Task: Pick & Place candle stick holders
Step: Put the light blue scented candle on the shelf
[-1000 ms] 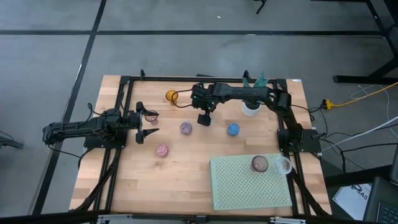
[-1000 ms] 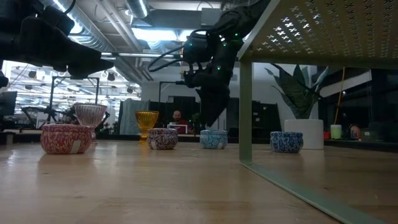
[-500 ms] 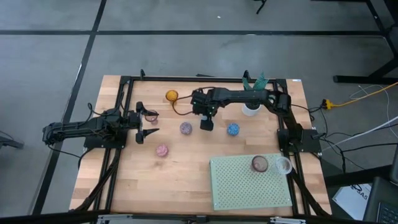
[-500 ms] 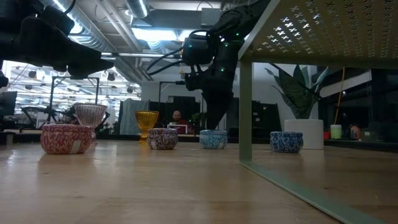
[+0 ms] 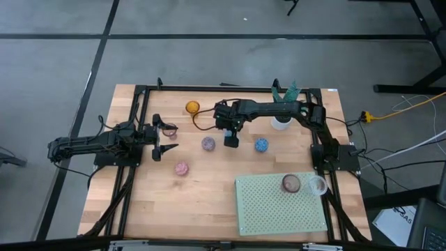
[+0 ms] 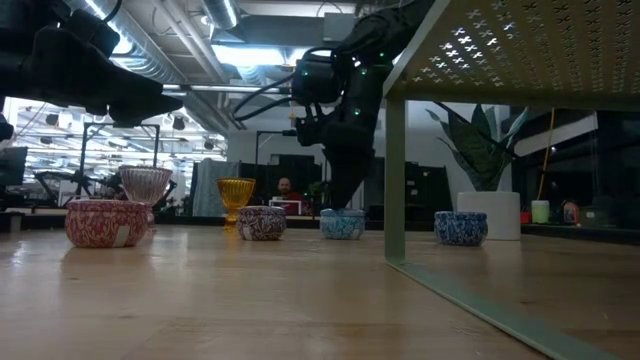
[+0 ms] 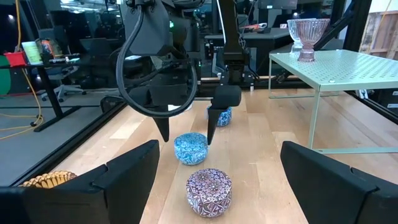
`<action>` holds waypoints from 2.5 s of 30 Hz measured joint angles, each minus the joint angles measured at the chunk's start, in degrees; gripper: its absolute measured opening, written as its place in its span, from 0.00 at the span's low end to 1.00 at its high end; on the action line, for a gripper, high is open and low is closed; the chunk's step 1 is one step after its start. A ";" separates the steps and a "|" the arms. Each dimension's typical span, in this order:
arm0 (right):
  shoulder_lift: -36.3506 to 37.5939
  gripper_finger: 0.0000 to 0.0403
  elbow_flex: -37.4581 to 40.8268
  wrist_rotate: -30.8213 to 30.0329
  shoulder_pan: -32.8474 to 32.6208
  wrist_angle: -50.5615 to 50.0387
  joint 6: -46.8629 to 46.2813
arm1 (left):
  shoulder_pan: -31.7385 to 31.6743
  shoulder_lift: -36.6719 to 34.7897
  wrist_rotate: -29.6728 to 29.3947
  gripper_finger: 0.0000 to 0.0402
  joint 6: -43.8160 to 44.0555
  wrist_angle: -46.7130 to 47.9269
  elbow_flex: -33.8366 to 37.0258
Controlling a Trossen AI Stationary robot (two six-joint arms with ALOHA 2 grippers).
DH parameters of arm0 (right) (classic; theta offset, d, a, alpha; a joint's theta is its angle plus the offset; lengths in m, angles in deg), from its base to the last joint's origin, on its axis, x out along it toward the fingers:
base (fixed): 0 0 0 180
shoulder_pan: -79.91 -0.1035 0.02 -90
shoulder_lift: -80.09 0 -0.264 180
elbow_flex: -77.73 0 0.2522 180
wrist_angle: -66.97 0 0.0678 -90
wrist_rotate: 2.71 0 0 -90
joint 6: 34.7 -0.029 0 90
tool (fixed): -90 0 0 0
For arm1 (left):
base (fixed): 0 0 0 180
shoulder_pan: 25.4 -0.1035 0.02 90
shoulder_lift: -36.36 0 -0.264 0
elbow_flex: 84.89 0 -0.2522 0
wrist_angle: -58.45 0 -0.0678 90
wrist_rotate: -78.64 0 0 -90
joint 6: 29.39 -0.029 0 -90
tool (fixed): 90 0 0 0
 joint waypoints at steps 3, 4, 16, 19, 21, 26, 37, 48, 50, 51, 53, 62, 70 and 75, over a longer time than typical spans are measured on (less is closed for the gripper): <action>0.00 0.98 0.00 -1.07 -0.27 0.00 0.51 | -0.01 0.00 0.00 0.83 0.00 0.00 0.00; 0.00 0.98 0.03 -1.27 -0.35 0.05 0.49 | -0.01 0.00 0.00 0.83 0.00 0.00 0.00; 0.02 0.97 4.33 -7.47 -2.11 4.74 0.43 | -0.01 0.00 0.00 0.83 0.00 0.00 0.00; 0.02 0.96 4.33 -7.71 -2.04 4.91 0.36 | 0.01 0.00 0.00 0.83 0.00 0.00 -0.02; 0.02 0.93 4.33 -7.73 -2.06 4.93 0.23 | 0.01 0.00 0.00 0.83 0.00 0.00 0.00; 0.04 0.77 4.33 -7.67 -2.28 5.01 0.25 | 0.01 0.00 0.00 0.83 0.00 0.00 0.00; 1.97 0.71 -0.68 -5.53 -2.46 -0.55 0.47 | 0.01 0.00 0.00 0.83 0.00 0.00 0.00; 5.29 0.71 -17.22 -4.84 -3.55 -17.93 1.86 | -0.01 0.00 0.00 0.83 0.00 0.00 0.00; 5.29 0.71 -21.04 -4.46 -4.78 -21.66 4.08 | 0.00 0.00 0.02 0.83 0.00 0.02 0.00; 5.30 0.71 -22.68 -4.08 -5.37 -23.72 5.54 | -0.01 0.00 0.02 0.83 0.00 0.01 -0.01; 5.35 0.71 -25.52 -3.84 -6.71 -26.54 8.40 | 0.00 0.00 0.02 0.83 0.00 0.02 -0.01; 5.33 0.71 -31.87 -2.62 -12.91 -36.84 18.79 | 0.00 0.00 0.01 0.83 0.00 0.02 0.00; 6.41 0.71 -33.00 -2.65 -22.60 -38.59 20.13 | 0.01 0.00 0.02 0.83 0.00 0.02 0.00; 7.40 0.71 -33.03 -2.64 -31.01 -38.86 19.72 | -0.01 0.00 0.02 0.83 0.00 0.02 -0.01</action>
